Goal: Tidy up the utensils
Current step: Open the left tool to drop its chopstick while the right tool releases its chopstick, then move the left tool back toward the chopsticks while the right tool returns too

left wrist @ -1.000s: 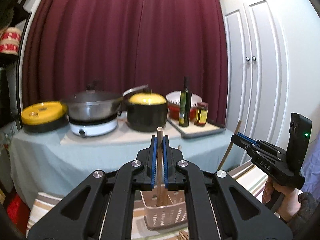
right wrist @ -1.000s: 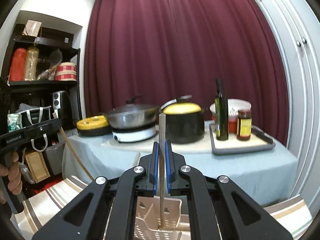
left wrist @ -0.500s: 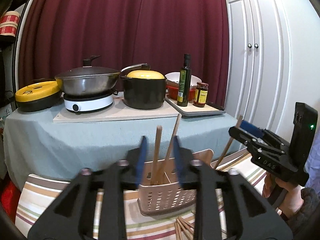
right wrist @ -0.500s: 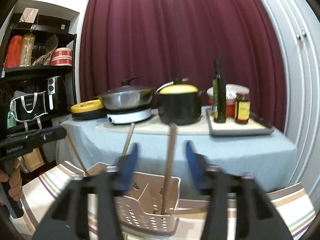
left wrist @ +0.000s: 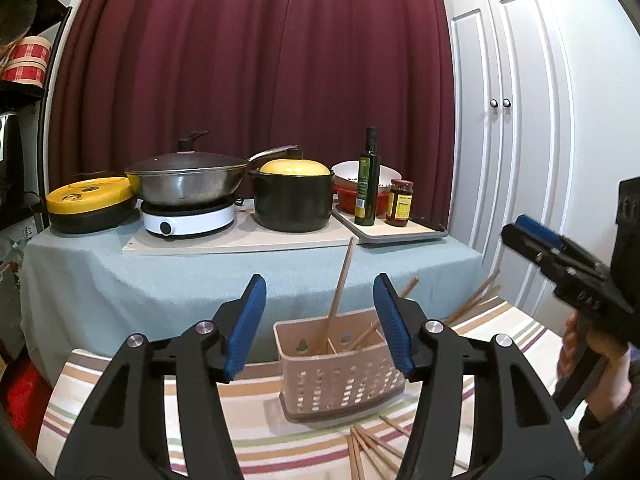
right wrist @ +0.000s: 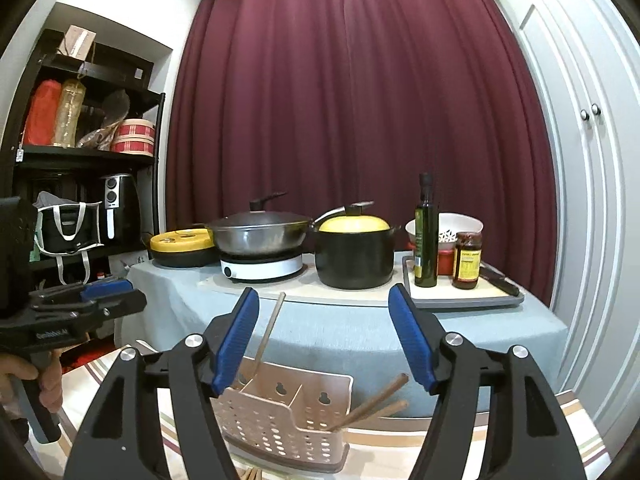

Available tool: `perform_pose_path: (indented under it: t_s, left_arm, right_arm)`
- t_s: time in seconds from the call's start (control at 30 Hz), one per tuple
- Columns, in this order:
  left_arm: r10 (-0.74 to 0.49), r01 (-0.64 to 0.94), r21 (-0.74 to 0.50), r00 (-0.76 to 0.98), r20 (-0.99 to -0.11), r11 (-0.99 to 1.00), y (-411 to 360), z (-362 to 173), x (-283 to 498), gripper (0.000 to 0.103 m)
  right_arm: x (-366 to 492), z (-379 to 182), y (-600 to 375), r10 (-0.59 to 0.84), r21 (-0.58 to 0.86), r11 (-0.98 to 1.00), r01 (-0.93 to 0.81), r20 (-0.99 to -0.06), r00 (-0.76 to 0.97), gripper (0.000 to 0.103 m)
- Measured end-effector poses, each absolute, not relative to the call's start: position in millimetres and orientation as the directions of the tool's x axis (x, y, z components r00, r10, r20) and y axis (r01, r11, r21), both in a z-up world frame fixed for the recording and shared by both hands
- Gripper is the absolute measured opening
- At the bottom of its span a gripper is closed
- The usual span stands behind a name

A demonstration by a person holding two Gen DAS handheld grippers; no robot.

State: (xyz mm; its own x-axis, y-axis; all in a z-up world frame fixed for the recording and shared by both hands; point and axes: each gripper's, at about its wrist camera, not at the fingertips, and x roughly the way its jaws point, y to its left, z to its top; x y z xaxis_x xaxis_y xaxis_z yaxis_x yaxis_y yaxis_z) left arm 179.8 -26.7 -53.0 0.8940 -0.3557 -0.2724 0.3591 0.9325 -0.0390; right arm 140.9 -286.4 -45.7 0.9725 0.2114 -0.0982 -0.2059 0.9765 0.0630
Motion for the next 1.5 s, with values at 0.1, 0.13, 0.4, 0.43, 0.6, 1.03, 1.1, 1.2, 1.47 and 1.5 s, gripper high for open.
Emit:
perform_pose_path:
  t_s: [0.1,0.13,0.4,0.43,0.6,1.03,1.1,1.2,1.47,1.5]
  left_arm:
    - [-0.345,0.35,-0.038,0.892,-0.29,0.936,-22.7,-62.1,166.8,0.055]
    - [-0.344,0.347,-0.047,0.89,-0.3,0.937,-20.3,-67.5,160.7,0.055]
    - [-0.32,0.303,-0.108,0.861,-0.396,0.947,-4.3,-121.4,117.5,0.055]
    - [-0.316,0.297,-0.11,0.857,-0.408,0.948,-2.7,-127.3,112.7,0.055]
    - [-0.287,0.268,-0.109,0.826,-0.485,0.957,1.3,-163.9,85.6,0.054]
    - [-0.293,0.29,-0.11,0.723,-0.626,0.951,-7.4,-245.4,36.3,0.044]
    - [-0.295,0.299,-0.105,0.714,-0.635,0.948,-10.5,-252.5,35.1,0.039]
    - [-0.297,0.299,-0.109,0.708,-0.641,0.948,-10.9,-259.1,33.8,0.034]
    - [-0.303,0.285,-0.133,0.719,-0.626,0.949,-6.2,-259.2,32.3,0.032]
    - [-0.303,0.283,-0.134,0.718,-0.627,0.95,-5.6,-259.9,32.7,0.032]
  right_arm:
    - [126.0,-49.8,-286.9,0.211,0.063,0.977,-0.205,-0.11,0.971,0.066]
    - [120.6,-52.9,-286.8,0.207,0.063,0.978,-0.201,-0.118,0.971,0.066]
    - [81.0,-111.1,-285.6,0.179,0.054,0.984,-0.171,-0.264,0.948,0.066]
    - [77.0,-121.8,-285.5,0.176,0.055,0.984,-0.167,-0.293,0.94,0.065]
    - [59.2,-162.0,-288.1,0.169,0.076,0.986,-0.151,-0.39,0.905,0.061]
    - [26.4,-214.5,-284.9,0.175,0.105,0.984,-0.141,-0.487,0.856,0.058]
    - [22.9,-218.0,-284.8,0.174,0.106,0.984,-0.14,-0.492,0.853,0.058]
    - [18.7,-220.4,-285.3,0.171,0.107,0.985,-0.136,-0.498,0.85,0.058]
    - [14.2,-220.2,-284.4,0.169,0.105,0.985,-0.134,-0.493,0.853,0.058]
    - [14.2,-219.9,-284.5,0.169,0.105,0.985,-0.134,-0.493,0.853,0.058]
